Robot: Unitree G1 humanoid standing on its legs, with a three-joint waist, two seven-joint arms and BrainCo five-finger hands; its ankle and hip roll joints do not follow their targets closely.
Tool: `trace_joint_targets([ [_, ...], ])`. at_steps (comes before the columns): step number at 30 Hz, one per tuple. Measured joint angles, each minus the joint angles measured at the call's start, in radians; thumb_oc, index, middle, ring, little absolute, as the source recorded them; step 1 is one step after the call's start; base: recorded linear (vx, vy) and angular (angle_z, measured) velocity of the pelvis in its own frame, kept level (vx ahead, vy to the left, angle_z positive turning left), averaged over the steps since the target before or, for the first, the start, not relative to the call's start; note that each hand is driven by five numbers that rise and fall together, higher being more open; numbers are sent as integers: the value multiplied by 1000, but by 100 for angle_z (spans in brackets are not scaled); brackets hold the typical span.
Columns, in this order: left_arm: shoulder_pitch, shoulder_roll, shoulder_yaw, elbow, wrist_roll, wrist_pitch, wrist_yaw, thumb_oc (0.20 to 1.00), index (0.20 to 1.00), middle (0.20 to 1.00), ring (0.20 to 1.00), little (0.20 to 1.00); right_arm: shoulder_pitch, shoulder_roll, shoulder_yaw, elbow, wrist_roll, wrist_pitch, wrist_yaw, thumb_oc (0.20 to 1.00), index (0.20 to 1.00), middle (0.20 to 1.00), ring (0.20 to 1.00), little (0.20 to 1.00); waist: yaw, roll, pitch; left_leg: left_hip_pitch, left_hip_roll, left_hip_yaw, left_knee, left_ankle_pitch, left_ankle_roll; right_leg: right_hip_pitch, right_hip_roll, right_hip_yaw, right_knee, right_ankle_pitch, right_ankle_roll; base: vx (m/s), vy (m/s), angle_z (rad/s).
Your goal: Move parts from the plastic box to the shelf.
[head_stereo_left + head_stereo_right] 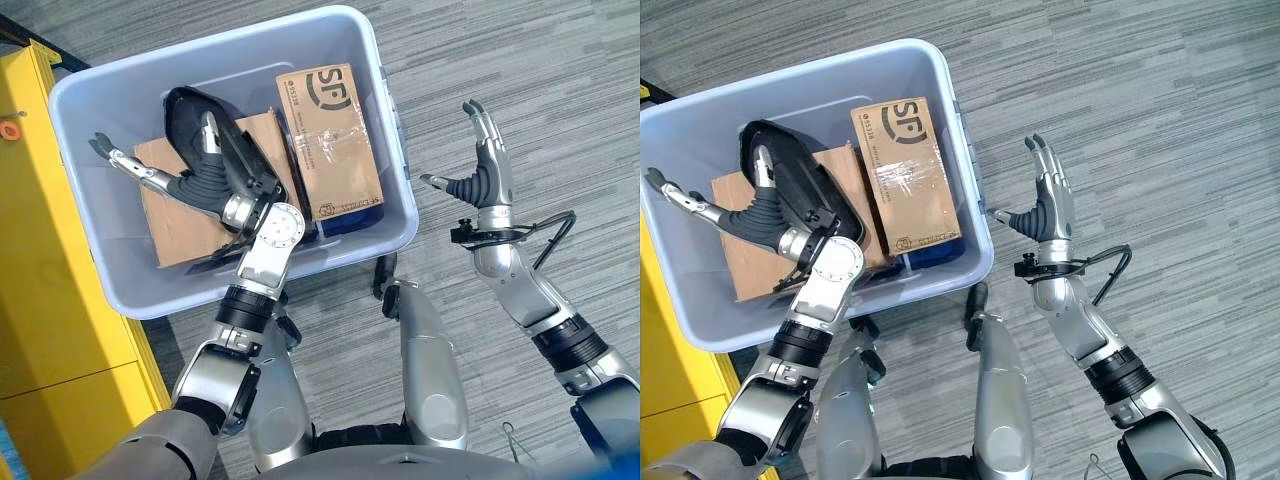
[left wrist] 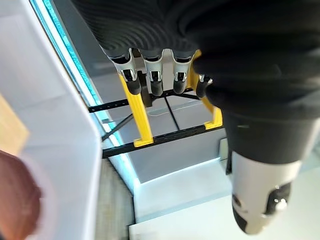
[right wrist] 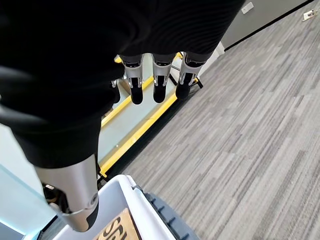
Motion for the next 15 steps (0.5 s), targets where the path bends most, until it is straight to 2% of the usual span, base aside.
trace_joint_targets([
  [3,4,11,-10,107,-64,43,-116,1000,1000,1000,1000,1000,-2,0,-1,20,0,0,-1,1000,1000,1000,1000,1000,-6,-22,-4,-14,7,-13,4,-1,2,-7,4,-7,-1,-3,0,13,16,4],
  [7,-22,-6,12,256,-234,68,-169,1000,1000,1000,1000,1000,-3,1,-5,20,0,-1,5,1000,1000,1000,1000,1000,-18,-33,-1,-40,6,-12,17,-1,1,-33,0,-4,9,0,-3,5,6,1],
  [9,-27,-21,33,283,-286,59,-139,1000,1000,1000,1000,1000,-1,0,-5,20,0,-1,8,1000,1000,1000,1000,1000,-20,-35,-1,-42,8,-12,17,0,0,-35,1,-4,10,0,-3,0,0,0],
  [13,-72,-35,102,379,-494,38,-58,1000,1000,1000,1000,1000,-17,0,-3,20,1,0,32,1000,1000,1000,1000,1000,-23,-38,-2,-43,10,-13,17,0,0,-35,3,-6,9,0,-3,0,0,0],
  [15,-78,-18,136,410,-520,32,-3,1000,1000,1000,1000,1000,-44,-3,13,20,2,3,37,1000,1000,1000,1000,1000,-29,-43,-4,-44,14,-13,19,0,0,-36,6,-6,9,0,-3,0,0,0],
])
